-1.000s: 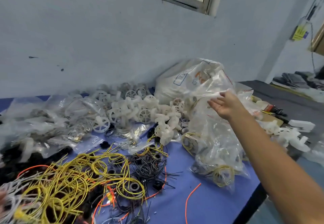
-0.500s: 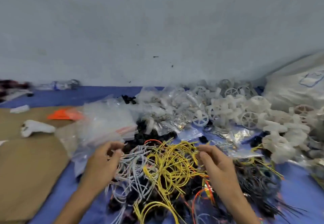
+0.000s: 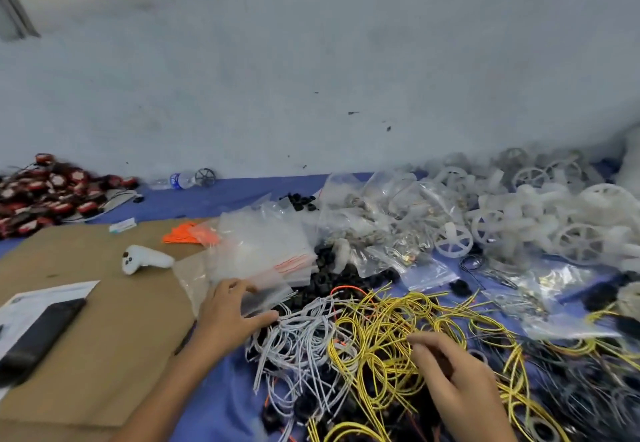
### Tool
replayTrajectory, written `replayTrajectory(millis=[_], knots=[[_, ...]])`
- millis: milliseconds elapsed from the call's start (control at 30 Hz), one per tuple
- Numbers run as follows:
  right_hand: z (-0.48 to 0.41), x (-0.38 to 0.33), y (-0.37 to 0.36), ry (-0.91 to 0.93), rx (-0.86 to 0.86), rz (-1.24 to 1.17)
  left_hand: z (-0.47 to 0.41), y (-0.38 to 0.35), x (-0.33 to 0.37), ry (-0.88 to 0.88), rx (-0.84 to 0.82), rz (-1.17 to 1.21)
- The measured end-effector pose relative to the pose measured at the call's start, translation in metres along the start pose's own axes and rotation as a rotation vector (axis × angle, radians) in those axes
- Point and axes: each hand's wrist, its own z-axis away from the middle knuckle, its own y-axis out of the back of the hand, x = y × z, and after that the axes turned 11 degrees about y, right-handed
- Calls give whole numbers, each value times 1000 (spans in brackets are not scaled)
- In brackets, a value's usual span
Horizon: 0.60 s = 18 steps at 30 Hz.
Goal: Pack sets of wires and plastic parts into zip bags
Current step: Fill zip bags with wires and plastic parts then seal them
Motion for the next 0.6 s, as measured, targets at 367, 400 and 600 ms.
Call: replayTrajectory(millis=[367,400,600], knots=[[4,-3,5,-23,-6,-83,15,10,-29,-59,-6,-241],[5,-5,5,-25,-2,-92,15,12,-29,-60,6,-278],[5,-16,10,-28,9,-142,25,34,20,-225,225,-178]])
